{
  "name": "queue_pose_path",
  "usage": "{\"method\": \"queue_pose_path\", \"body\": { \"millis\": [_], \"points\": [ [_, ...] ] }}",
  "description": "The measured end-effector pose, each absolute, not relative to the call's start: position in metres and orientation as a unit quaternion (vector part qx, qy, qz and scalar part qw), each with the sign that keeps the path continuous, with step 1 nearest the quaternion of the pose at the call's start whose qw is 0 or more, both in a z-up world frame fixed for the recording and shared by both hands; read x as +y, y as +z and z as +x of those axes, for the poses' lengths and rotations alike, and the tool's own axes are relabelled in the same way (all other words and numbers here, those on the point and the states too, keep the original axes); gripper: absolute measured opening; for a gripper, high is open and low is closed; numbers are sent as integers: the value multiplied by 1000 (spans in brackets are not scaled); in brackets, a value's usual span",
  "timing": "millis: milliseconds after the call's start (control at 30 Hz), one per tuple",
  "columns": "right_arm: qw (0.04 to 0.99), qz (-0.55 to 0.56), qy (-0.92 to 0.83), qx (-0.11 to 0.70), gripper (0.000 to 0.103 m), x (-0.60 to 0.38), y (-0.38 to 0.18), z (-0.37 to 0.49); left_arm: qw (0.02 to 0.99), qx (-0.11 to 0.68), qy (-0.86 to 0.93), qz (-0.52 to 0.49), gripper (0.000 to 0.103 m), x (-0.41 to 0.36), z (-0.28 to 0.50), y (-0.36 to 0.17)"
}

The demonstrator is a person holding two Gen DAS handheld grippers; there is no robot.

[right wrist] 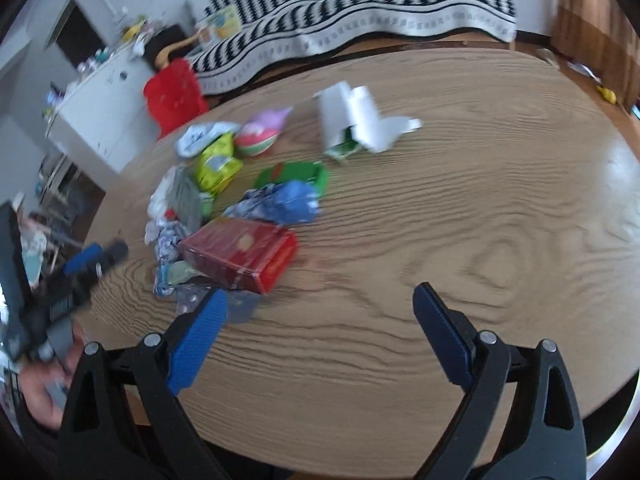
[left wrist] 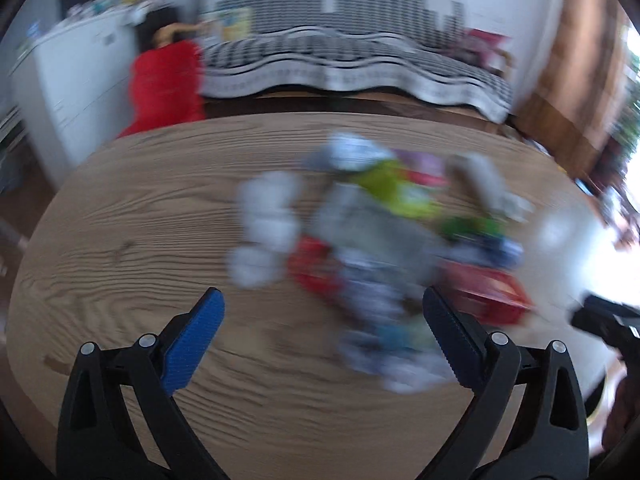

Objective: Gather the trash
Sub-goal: 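Swing both tools back over the table, then grasp the white tissue with the left tool while the right tool grasps the red cigarette box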

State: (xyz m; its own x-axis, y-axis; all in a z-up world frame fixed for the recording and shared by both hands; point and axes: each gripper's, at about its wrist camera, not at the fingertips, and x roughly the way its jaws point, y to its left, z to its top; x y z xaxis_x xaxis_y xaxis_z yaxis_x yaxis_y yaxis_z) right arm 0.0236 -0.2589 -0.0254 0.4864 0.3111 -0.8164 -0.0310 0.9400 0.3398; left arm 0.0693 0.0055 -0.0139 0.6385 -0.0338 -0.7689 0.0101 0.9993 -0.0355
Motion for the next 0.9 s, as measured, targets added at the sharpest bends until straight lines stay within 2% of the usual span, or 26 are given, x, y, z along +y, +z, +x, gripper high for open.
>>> {"method": "queue_pose_path", "body": {
  "millis": [167, 400, 467, 500, 533, 600, 900],
  "points": [
    [845, 149, 112, 502, 91, -247, -35, 39, 895, 442, 32, -55, 96, 48, 120, -36],
    [842, 153, 125, 502, 91, -241, -39, 50, 900, 433, 37, -35, 95, 37, 172, -52],
    [841, 152, 132, 502, 91, -240, -38, 52, 896, 440, 40, -38, 66, 38, 178, -60],
    [841, 152, 137, 501, 91, -237, -38, 53, 892, 450, 31, -45, 23, 41, 178, -64],
    [839, 151, 143, 503, 91, -235, -39, 54, 884, 464, 23, -56, 20, 45, 178, -69],
    [834, 142, 159, 509, 91, -226, -41, 58, 884, 461, 26, -69, 18, 51, 175, -63],
    [829, 116, 156, 524, 91, -191, -52, 70, 905, 419, 20, -68, 18, 46, 123, -6]
  ]
}}
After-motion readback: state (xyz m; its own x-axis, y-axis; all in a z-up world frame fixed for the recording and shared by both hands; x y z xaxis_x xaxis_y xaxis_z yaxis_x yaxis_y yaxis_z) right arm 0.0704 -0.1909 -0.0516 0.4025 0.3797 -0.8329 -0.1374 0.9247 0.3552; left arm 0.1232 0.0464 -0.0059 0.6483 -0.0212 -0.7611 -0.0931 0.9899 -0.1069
